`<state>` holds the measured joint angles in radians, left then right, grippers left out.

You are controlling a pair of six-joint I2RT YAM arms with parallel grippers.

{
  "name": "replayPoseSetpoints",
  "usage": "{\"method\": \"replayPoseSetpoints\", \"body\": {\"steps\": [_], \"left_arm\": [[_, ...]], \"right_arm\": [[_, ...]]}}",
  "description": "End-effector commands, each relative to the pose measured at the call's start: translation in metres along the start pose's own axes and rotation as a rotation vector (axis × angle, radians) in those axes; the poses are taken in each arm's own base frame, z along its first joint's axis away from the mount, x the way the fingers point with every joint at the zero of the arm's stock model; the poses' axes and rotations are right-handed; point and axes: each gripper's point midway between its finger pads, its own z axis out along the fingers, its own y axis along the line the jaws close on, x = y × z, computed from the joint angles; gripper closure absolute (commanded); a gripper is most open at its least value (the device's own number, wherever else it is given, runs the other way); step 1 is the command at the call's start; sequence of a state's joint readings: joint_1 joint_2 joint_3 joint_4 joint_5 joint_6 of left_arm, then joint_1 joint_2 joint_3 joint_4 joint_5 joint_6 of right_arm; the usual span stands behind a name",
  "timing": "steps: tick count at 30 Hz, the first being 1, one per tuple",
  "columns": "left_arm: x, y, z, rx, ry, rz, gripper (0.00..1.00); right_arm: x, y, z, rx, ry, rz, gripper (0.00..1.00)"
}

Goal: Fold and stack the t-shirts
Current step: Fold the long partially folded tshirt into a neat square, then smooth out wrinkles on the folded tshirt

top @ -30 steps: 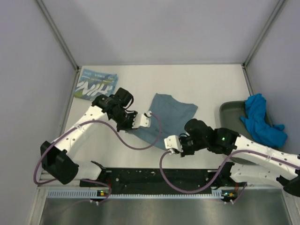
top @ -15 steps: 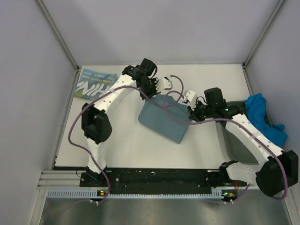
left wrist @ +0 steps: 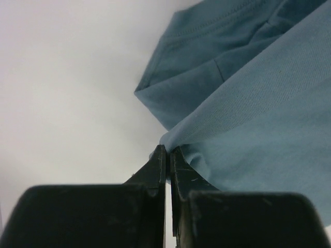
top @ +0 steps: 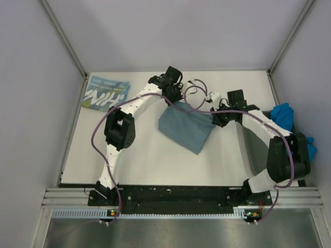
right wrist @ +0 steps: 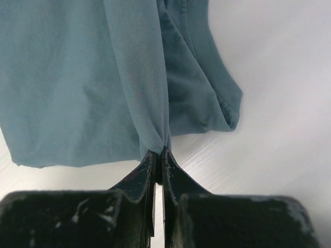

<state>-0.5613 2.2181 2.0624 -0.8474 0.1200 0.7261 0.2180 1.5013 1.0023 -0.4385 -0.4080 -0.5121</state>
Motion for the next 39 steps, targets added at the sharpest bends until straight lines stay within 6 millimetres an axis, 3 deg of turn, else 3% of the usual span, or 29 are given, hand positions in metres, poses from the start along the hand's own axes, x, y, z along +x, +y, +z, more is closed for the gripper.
{"method": "replayPoseSetpoints", "body": {"steps": [1,6,10,11,16,18,20,22,25,28,31,33,36,39], "left_arm": [[-0.020,0.042,0.008,-0.169,-0.070,-0.004,1.00],[-0.010,0.051,0.025,-0.227,-0.026,-0.018,0.97],[-0.012,0.072,0.028,-0.341,-0.033,-0.057,0.78],[-0.016,0.079,0.027,-0.378,-0.042,-0.075,0.71],[-0.038,0.123,-0.001,-0.560,-0.104,-0.152,0.36],[-0.044,0.128,-0.023,-0.560,-0.137,-0.199,0.33],[-0.044,0.115,-0.042,-0.483,-0.166,-0.244,0.34],[-0.037,0.087,-0.056,-0.362,-0.191,-0.274,0.38],[-0.030,0.034,-0.079,-0.198,-0.254,-0.292,0.58],[-0.021,-0.016,-0.085,-0.041,-0.300,-0.339,0.79],[-0.009,-0.048,-0.069,0.083,-0.286,-0.366,0.87],[0.003,-0.063,-0.054,0.144,-0.245,-0.395,0.89],[0.023,-0.077,-0.030,0.195,-0.149,-0.439,0.90],[0.054,-0.074,-0.004,0.145,-0.052,-0.467,0.92]], "right_arm": [[-0.008,-0.030,0.002,0.091,-0.021,0.062,1.00],[-0.014,-0.046,0.017,0.121,-0.064,0.085,1.00],[-0.014,-0.076,0.032,0.214,-0.038,0.129,0.97],[-0.017,-0.083,0.037,0.227,-0.043,0.131,0.92],[-0.043,-0.127,0.048,0.351,-0.077,0.196,0.82],[-0.055,-0.140,0.041,0.395,-0.082,0.234,0.82],[-0.073,-0.140,0.025,0.408,-0.127,0.267,0.77],[-0.089,-0.127,0.008,0.373,-0.192,0.287,0.74],[-0.110,-0.091,-0.014,0.259,-0.302,0.334,0.74],[-0.118,-0.035,-0.009,0.066,-0.365,0.402,0.75],[-0.104,-0.002,0.005,-0.025,-0.321,0.503,0.80],[-0.088,0.007,0.020,-0.033,-0.275,0.552,0.82],[-0.058,0.006,0.045,-0.002,-0.205,0.639,0.84],[-0.024,-0.008,0.066,0.074,-0.109,0.721,0.86]]}}
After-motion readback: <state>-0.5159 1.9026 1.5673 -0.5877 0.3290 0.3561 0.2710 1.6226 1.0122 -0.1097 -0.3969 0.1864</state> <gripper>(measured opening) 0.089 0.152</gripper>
